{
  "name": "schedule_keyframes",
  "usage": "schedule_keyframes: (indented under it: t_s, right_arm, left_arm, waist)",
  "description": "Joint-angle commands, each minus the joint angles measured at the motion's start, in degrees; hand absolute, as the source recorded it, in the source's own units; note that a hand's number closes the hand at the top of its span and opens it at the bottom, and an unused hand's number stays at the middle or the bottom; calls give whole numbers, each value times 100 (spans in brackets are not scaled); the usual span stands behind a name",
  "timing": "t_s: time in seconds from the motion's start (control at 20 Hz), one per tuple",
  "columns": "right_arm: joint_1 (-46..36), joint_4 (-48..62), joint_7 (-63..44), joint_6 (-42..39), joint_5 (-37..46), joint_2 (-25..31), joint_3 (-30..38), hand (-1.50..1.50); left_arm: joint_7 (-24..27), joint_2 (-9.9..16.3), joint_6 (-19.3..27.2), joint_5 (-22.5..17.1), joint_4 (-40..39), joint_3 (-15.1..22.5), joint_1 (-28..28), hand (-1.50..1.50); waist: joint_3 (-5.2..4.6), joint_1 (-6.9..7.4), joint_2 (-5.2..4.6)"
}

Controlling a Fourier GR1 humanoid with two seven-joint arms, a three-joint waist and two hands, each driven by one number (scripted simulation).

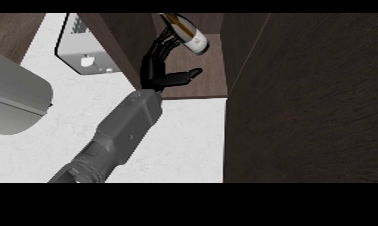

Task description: Pick up the wine, place it into the cabinet and close the cabinet

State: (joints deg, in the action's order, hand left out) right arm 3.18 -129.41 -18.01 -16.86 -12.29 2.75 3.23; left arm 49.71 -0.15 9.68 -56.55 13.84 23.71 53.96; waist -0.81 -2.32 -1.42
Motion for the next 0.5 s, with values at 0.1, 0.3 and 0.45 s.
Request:
schedule_keyframes:
  t_s: [0.1, 0.3, 0.45]
  right_arm:
    - [206, -125, -30, -97, -141, 121, 165, -150]
    - [19, -84, -143, 98, -23, -9, 34, -150]
    - [216, -25, 64, 28, 257, -96, -163, -150]
  left_arm:
    - [178, 252, 264, 59, 472, -82, -327, -150]
    - [3, 260, 582, 270, 1203, 243, -696, -150]
    - [-190, 488, 594, 532, 1943, 564, -1080, -150]
  waist:
    - [83, 266, 182]
    - [84, 371, 205]
    - [86, 403, 218]
